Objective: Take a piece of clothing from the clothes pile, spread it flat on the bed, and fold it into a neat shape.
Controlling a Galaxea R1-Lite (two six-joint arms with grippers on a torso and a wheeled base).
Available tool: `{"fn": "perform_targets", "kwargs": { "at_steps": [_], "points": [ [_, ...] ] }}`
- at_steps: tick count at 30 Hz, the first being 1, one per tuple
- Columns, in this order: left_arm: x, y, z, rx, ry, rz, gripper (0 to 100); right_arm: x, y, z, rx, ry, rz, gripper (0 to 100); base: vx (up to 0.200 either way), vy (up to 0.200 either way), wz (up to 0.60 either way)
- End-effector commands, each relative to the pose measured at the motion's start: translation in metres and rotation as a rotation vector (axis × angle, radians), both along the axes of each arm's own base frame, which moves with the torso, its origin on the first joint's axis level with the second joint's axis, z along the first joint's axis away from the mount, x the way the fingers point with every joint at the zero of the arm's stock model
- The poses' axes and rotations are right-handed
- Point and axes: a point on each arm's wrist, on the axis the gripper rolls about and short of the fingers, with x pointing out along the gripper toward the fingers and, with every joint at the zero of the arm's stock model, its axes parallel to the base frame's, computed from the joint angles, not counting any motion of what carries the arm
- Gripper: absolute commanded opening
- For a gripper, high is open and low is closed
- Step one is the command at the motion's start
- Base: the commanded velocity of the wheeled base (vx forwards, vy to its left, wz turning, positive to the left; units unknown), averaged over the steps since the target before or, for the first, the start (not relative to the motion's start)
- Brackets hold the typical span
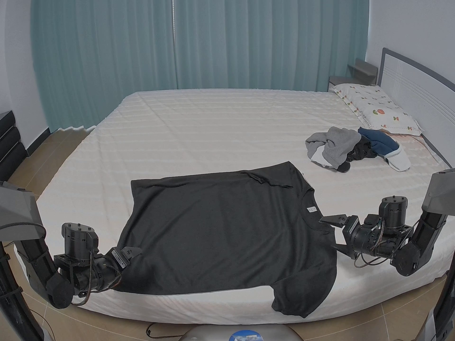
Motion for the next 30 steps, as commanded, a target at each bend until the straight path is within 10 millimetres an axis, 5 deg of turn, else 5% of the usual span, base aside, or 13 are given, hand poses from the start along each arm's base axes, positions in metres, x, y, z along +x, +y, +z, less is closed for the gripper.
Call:
{"fn": "perform_targets", "kwargs": {
  "at_steps": [1,12,30],
  "points": [
    [0.000,0.000,0.000,0.001,0.001,0.001,100,0.001,-0.006,-0.001,-0.001,0.003,-0.019,100,0.000,0.000,0.00],
    [0.001,0.001,-0.001,0.008,-0.002,0.015,100,-0.001,-0.003,-0.003,-0.002,0.012,-0.008,100,0.000,0.000,0.00],
    [0.007,0.010,0.000,-0.004,-0.015,0.046,100,-0.001,-0.003,-0.002,-0.001,0.009,-0.008,100,0.000,0.200,0.00]
  ]
}}
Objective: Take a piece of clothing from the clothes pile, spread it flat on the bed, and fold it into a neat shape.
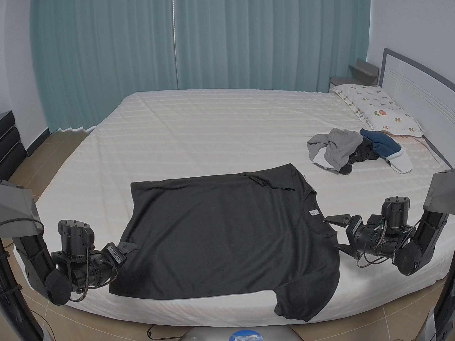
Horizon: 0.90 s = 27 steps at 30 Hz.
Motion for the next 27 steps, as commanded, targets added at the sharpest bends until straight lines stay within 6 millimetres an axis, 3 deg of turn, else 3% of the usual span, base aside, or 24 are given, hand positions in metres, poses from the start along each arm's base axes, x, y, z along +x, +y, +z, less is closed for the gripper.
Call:
{"fn": "perform_targets", "kwargs": {
  "at_steps": [1,12,18,27],
  "points": [
    [0.0001,-0.0002,-0.0007,0.002,0.002,0.000,100,0.0000,0.0001,0.0009,0.000,-0.003,0.000,100,0.000,0.000,0.00],
    [0.0005,0.0003,0.0011,-0.020,-0.004,-0.010,100,-0.0002,0.0023,-0.0005,0.000,0.001,0.008,100,0.000,0.000,0.00],
    [0.0012,0.0021,0.0005,-0.025,-0.002,-0.010,100,-0.0003,0.0028,-0.0005,0.001,0.002,0.009,100,0.200,0.000,0.00],
    [0.0100,0.0049,0.0048,-0.028,-0.037,0.006,100,-0.0010,0.0077,-0.0023,0.002,0.009,0.026,100,0.000,0.000,0.00]
  ]
}}
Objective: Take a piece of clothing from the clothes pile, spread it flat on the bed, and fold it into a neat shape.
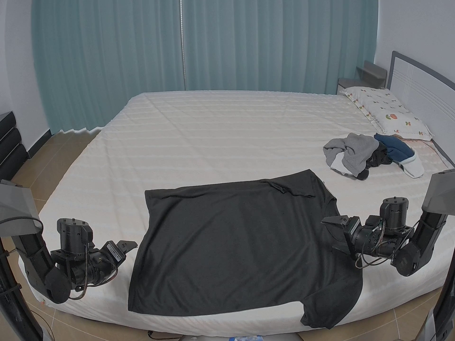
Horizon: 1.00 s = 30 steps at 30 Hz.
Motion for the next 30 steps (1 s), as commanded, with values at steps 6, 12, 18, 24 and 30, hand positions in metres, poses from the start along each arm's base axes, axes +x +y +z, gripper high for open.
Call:
{"fn": "perform_targets", "kwargs": {
  "at_steps": [6,12,18,24,30],
  "points": [
    [0.028,0.008,0.012,-0.002,-0.094,0.051,100,-0.003,0.004,-0.003,0.004,0.018,0.014,100,0.000,0.000,0.00],
    [0.065,0.009,0.023,0.000,-0.163,0.058,100,-0.004,0.004,-0.007,0.003,0.020,0.016,100,0.000,0.000,0.00],
    [0.115,0.007,0.021,0.004,-0.123,0.061,100,-0.008,0.005,-0.012,-0.003,0.022,0.024,100,0.000,0.000,0.00],
    [0.156,0.006,0.009,0.032,-0.152,0.048,100,-0.007,0.006,-0.023,0.000,0.048,0.032,100,0.000,0.000,0.00],
    [0.194,0.001,0.002,0.065,-0.141,0.023,100,-0.009,0.006,-0.031,0.001,0.013,0.037,100,0.000,0.000,0.00]
  ]
}}
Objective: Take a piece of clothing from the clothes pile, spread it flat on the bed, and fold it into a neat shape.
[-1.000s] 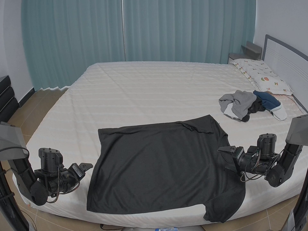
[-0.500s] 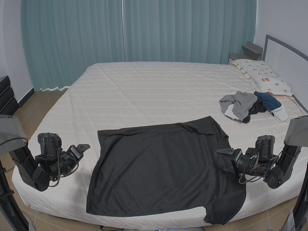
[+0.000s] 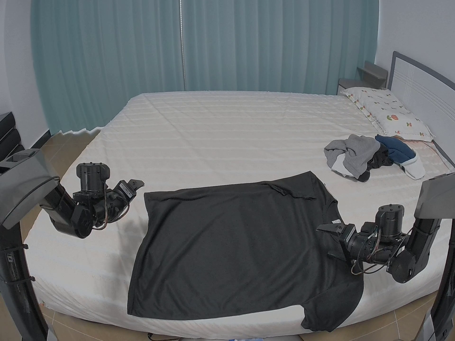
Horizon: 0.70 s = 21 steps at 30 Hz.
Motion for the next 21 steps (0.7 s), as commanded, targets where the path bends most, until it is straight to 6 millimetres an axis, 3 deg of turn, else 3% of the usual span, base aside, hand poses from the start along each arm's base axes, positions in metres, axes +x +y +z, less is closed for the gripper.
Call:
{"fn": "perform_targets", "kwargs": {
  "at_steps": [1,2,7,21],
  "points": [
    [0.038,-0.004,-0.028,0.025,0.050,-0.013,100,-0.004,0.000,-0.017,-0.004,0.018,0.008,100,0.000,0.000,0.00],
    [0.050,-0.005,-0.032,0.021,0.049,-0.008,100,-0.007,0.003,-0.018,-0.003,0.012,0.017,100,0.000,0.000,0.00],
    [0.067,-0.005,-0.051,-0.022,0.048,0.035,100,-0.007,0.005,-0.020,-0.002,0.008,0.025,100,0.000,0.000,0.00],
    [0.082,-0.014,-0.067,-0.011,0.028,0.074,100,-0.005,0.005,-0.020,0.001,0.008,0.027,100,0.000,0.000,0.00]
  ]
}}
